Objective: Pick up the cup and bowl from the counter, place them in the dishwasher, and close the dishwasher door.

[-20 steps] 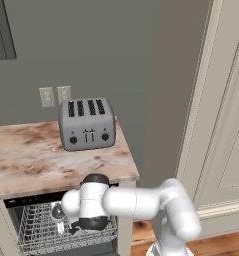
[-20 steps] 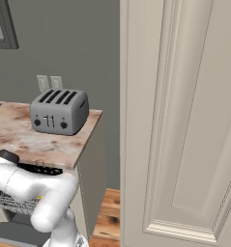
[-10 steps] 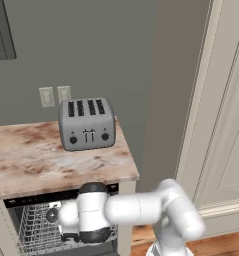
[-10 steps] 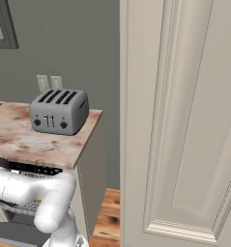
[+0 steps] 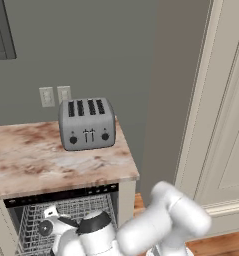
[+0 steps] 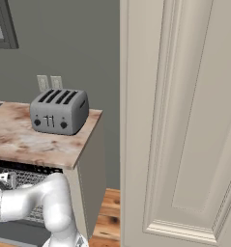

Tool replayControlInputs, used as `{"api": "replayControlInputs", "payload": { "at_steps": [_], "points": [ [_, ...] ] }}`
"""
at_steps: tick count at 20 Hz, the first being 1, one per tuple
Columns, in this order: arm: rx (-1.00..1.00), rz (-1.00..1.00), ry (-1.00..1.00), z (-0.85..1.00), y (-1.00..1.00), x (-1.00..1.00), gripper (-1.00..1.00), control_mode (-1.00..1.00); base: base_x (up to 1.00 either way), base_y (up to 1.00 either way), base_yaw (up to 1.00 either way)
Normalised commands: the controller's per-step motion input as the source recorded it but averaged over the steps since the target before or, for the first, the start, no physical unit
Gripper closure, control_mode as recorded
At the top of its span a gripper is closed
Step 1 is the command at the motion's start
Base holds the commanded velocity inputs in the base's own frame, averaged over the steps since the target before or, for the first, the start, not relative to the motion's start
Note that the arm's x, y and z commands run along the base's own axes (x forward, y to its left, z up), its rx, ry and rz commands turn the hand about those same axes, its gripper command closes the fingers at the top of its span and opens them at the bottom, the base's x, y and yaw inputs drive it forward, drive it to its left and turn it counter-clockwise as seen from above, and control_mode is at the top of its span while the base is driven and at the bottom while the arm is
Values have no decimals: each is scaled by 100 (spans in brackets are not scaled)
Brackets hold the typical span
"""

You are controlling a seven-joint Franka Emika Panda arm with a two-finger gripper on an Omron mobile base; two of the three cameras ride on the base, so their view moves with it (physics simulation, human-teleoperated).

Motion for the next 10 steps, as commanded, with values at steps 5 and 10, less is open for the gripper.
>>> {"api": "replayControlInputs", "payload": {
  "at_steps": [5,10],
  "points": [
    [1,-1,-3,42,4,-30,-100,-100,0,0,0],
    [12,-2,0,38,0,-8,-100,-100,0,0,0]
  ]
}}
